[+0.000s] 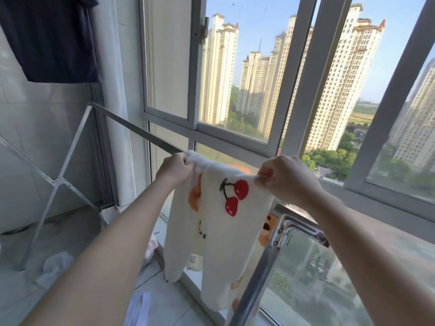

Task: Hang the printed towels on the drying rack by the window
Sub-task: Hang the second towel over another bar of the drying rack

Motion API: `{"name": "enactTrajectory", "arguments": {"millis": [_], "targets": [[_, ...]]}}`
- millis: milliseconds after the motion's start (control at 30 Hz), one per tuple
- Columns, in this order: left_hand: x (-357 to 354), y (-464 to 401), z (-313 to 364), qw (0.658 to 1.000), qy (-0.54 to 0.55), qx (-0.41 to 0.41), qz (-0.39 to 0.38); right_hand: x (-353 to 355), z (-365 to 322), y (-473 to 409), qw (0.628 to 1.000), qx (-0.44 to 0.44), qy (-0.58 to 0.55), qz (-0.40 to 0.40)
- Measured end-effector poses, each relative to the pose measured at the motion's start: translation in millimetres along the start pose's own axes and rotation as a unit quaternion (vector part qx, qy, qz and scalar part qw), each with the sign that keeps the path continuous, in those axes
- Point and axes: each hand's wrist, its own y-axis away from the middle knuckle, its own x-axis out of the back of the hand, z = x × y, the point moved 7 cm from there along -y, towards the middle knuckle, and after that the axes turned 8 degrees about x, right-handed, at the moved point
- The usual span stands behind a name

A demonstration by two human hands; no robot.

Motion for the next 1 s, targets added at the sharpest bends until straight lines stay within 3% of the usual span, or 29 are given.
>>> {"name": "enactTrajectory", "arguments": {"millis": [67,133,233,300,433,600,767,1000], "targets": [[14,-8,-20,0.999,-0.028,0.019,0.014,16,-2,-5,0.999,0.030,-0.042,-0.005],[27,-11,-49,0.995,-0.086,0.057,0.015,26,-8,-6,0.993,0.068,-0.074,-0.067],[23,-2,-92,0.971,-0.190,0.124,-0.074,14,-20,-2,0.969,0.100,-0.078,-0.210],[15,5,-110,0.956,-0.216,0.158,-0.116,-1,-25,-3,0.961,0.099,-0.079,-0.247],[10,3,-88,0.982,-0.067,0.163,-0.061,-15,-24,-28,0.981,0.089,-0.054,-0.163],[-3,-3,-21,0.989,0.096,0.114,0.002,-47,-16,-41,0.984,0.066,0.051,-0.155],[-1,4,3,0.986,0.077,0.103,0.111,-36,-28,-47,0.989,0.108,0.079,-0.057],[43,13,-62,0.959,-0.040,0.219,0.178,-45,-58,-54,0.983,0.171,0.058,-0.036]]}}
